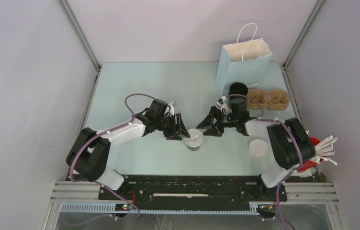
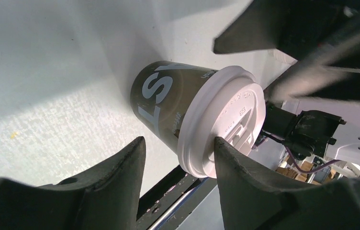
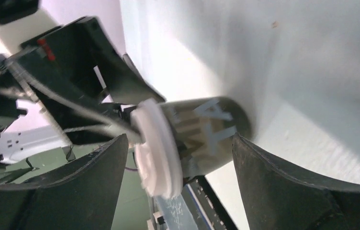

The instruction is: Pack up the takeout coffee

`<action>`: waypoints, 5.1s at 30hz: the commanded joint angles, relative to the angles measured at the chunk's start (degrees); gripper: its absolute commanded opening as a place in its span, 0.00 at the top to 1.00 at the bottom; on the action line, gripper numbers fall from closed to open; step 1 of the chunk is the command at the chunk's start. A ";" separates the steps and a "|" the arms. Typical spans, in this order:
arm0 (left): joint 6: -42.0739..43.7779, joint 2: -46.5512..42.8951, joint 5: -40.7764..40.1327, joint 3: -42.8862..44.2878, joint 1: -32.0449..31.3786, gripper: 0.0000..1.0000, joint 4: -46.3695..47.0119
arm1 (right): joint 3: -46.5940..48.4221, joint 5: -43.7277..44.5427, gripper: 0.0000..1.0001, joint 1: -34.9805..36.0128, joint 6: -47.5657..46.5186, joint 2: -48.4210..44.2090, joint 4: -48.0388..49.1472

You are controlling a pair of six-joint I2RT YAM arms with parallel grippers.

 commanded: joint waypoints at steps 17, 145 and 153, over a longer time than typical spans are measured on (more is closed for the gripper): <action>2.55 2.09 -4.20 2.48 -0.24 0.42 -5.69 | -2.15 -3.46 0.10 -2.10 -3.37 -0.12 -3.61; 15.10 16.76 -41.68 39.53 -24.53 0.14 -39.19 | 8.30 21.75 0.04 -9.86 -24.97 -39.33 -60.98; 15.54 17.33 -41.59 39.78 -24.51 0.11 -39.28 | 8.22 21.83 0.04 -9.81 -24.96 -39.19 -60.89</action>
